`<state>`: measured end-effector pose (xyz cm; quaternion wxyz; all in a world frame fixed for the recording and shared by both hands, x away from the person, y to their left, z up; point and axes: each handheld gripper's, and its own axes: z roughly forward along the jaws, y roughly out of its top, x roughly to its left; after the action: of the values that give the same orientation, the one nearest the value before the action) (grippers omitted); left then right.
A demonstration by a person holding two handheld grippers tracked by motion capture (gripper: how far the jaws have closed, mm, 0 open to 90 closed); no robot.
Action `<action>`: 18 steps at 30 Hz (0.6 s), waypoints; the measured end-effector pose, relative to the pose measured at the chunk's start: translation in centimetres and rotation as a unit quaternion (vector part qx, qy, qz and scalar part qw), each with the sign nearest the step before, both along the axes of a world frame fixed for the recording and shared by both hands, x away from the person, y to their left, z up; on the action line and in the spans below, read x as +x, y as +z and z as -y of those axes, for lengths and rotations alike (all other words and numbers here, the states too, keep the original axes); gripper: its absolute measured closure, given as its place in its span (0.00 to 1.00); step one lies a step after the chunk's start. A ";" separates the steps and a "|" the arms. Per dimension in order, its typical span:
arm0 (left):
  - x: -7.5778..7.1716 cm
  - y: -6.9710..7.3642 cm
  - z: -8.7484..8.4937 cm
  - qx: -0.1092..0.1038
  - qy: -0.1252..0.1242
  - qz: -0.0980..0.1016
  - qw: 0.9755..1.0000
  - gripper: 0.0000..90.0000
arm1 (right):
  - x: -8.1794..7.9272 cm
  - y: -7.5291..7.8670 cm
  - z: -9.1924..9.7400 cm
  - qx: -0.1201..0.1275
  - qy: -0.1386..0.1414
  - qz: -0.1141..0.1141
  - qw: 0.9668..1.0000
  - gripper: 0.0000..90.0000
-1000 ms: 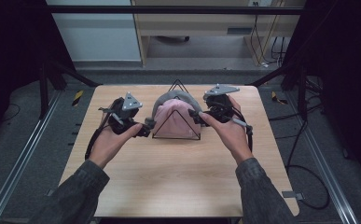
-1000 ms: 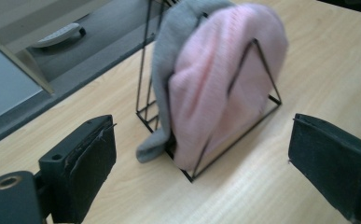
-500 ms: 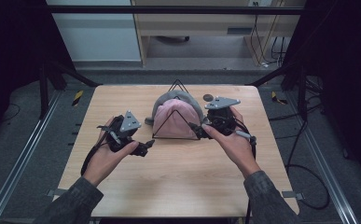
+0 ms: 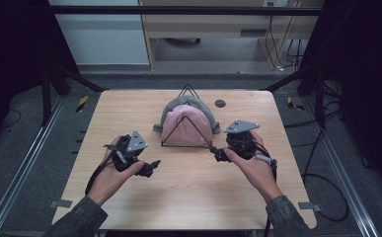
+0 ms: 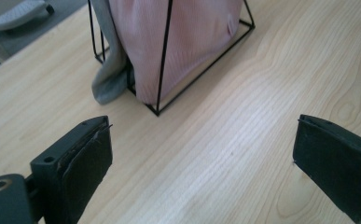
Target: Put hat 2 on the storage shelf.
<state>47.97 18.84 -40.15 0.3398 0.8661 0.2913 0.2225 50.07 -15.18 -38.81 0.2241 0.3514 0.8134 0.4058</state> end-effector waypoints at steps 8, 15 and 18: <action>-0.1 -2.6 -1.5 0.012 0.006 -0.032 0.999 0.05 | -0.9 -3.6 1.1 -0.008 -0.005 -0.025 1.000 0.17; 0.1 -4.9 -3.8 0.021 0.022 -0.066 0.997 0.05 | -1.1 -6.6 1.5 -0.014 -0.013 -0.048 0.999 0.18; 0.5 -6.0 -4.8 0.021 0.037 -0.080 0.996 0.05 | -0.9 -7.7 1.7 -0.013 -0.019 -0.059 0.998 0.18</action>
<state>48.44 23.67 -46.13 0.2889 0.8766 0.3451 0.1704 49.13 -16.88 -46.50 0.1882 0.3872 0.8236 0.3692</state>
